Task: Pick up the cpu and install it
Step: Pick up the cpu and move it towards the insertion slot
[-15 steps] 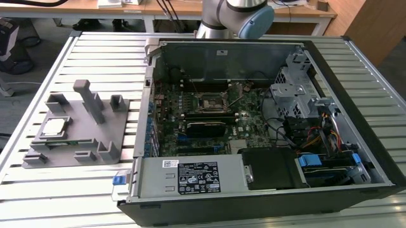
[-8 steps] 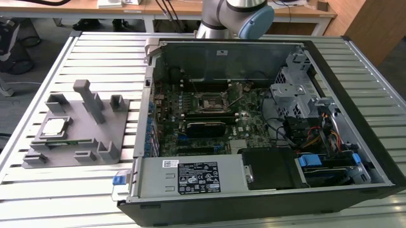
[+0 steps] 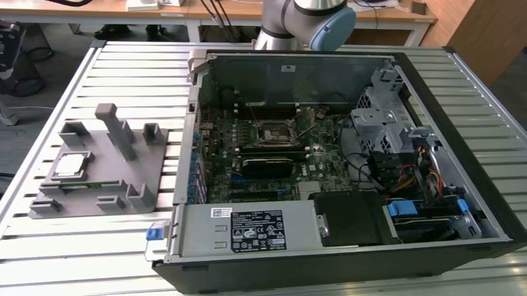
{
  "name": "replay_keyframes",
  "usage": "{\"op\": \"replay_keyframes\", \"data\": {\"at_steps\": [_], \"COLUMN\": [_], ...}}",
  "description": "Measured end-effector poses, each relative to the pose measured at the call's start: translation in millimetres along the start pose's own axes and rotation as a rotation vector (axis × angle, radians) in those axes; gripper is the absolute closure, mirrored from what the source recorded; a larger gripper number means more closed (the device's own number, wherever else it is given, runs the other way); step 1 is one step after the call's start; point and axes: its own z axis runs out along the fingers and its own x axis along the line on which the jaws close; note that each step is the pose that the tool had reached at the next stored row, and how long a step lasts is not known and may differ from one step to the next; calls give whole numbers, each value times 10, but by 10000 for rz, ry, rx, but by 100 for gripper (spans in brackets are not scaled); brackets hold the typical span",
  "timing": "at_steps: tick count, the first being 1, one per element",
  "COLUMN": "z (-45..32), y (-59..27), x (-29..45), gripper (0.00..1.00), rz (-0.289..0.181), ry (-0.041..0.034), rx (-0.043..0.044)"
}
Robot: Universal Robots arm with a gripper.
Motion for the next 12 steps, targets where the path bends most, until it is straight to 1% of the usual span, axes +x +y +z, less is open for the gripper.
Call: {"op": "replay_keyframes", "data": {"at_steps": [1,2,8,12], "z": [1,3,26,40], "y": [2,1,1,10], "x": [10,11,13,35], "gripper": [89,89,89,89], "rz": [18,134,1212,1593], "ry": [1,-5,-54,-70], "rx": [0,0,-6,-8]}}
